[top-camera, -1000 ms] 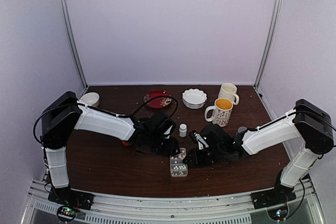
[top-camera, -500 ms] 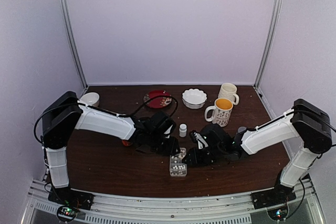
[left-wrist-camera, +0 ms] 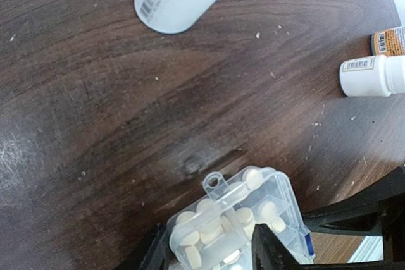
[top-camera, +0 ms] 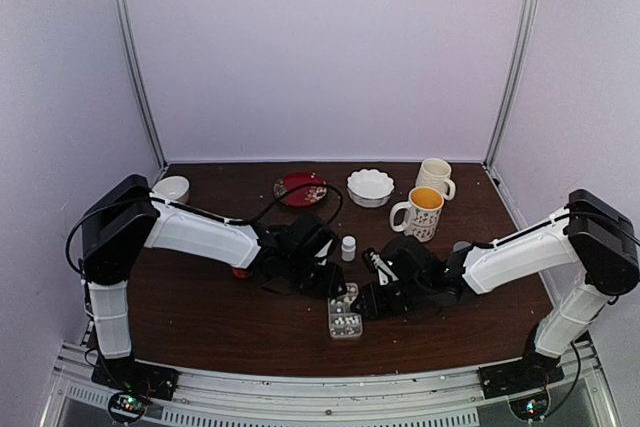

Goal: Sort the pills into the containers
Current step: Adjust the pill container at the center of the board.

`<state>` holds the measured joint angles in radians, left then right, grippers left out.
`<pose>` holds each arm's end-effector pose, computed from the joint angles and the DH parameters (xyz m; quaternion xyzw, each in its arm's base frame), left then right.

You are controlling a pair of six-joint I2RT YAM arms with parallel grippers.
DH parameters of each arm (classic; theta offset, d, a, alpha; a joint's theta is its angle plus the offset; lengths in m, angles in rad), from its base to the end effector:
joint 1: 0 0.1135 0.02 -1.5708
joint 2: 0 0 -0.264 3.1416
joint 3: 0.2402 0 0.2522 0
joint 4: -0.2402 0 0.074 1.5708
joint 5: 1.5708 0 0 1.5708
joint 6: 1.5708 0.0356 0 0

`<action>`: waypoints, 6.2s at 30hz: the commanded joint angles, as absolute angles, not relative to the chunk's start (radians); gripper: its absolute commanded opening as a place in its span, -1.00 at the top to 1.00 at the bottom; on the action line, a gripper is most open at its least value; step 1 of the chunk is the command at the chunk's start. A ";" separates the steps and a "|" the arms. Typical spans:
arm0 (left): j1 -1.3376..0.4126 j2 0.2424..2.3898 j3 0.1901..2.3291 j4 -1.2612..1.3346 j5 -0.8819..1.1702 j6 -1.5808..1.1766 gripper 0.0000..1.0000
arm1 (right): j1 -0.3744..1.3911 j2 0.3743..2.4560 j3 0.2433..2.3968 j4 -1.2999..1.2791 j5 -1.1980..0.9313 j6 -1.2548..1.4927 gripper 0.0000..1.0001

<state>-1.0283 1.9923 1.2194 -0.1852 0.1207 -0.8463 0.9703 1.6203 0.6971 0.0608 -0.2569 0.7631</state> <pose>0.2070 -0.3518 0.1369 0.1046 0.9461 -0.2767 0.1318 0.1616 0.2520 0.1357 -0.1404 0.9206 0.3400 0.1311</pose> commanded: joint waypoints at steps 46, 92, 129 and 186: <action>-1.047 1.916 1.166 -0.323 0.148 -0.820 -0.38 | 0.946 1.442 0.567 0.142 -0.257 0.837 0.07; -1.081 2.225 1.486 -0.795 0.117 -0.704 -0.27 | 0.951 1.559 0.537 0.289 -0.296 0.891 0.71; -1.036 2.026 1.280 -0.408 0.262 -0.778 -0.37 | 0.907 1.660 0.429 0.669 -0.488 1.079 -0.31; -1.098 2.264 1.591 -0.847 0.057 -0.685 -0.18 | 0.959 1.604 0.622 0.049 -0.242 0.796 0.47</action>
<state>-1.0840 2.1677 1.6306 -0.7425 0.1356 -0.7128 0.9421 1.5692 0.6033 0.1299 -0.3073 0.8349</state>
